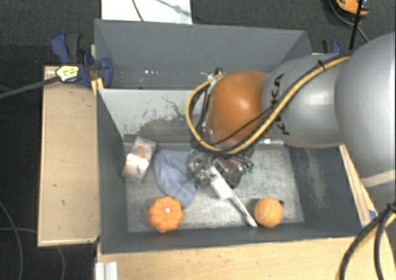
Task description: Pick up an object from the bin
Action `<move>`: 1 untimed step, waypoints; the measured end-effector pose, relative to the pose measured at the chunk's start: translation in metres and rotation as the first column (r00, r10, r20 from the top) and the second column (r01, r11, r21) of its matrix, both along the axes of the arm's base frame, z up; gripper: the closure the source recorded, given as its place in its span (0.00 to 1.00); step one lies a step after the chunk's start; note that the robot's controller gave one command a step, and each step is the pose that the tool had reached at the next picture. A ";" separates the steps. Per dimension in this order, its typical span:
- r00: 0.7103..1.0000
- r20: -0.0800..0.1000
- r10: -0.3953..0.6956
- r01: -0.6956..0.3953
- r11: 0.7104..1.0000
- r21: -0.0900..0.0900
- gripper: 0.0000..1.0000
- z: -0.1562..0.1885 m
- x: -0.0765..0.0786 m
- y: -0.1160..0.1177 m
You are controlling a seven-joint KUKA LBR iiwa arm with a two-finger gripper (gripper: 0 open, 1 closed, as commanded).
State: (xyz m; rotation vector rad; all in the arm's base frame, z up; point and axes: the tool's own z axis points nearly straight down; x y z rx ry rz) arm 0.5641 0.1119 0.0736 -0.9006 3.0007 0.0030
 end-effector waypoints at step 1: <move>1.000 0.000 -0.002 0.002 1.000 0.000 1.00 0.000 0.000 0.000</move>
Offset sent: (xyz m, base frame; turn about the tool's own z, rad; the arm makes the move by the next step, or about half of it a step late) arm -0.0183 0.0007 0.1630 0.0741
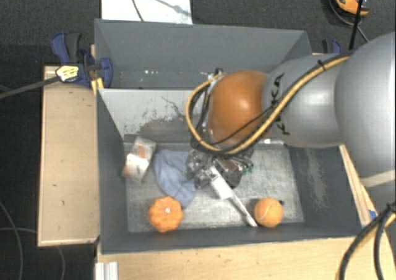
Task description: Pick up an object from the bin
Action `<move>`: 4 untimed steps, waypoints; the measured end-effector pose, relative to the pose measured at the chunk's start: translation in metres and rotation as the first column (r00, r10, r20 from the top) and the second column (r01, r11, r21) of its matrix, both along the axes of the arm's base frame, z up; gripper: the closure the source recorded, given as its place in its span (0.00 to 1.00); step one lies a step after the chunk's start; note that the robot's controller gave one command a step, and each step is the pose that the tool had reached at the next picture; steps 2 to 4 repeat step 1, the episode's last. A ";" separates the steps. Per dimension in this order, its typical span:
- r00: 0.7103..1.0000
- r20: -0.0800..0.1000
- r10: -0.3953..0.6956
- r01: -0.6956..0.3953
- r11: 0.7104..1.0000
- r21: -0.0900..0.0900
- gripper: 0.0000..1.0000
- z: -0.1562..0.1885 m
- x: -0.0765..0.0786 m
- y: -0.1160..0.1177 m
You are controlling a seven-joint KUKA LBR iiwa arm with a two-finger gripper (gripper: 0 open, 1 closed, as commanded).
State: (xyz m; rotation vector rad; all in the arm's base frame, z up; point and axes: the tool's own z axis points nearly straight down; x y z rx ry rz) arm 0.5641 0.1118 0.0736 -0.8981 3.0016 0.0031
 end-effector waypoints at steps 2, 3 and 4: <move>0.997 -0.001 -0.071 0.071 0.997 -0.002 1.00 0.165 -0.017 0.001; 0.997 -0.001 -0.071 0.071 0.997 -0.002 1.00 0.165 -0.017 0.001; 0.997 -0.001 -0.071 0.071 0.997 -0.002 1.00 0.165 -0.017 0.001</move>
Offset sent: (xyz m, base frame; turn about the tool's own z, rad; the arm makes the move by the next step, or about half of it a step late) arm 0.0000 0.0000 0.0000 0.0000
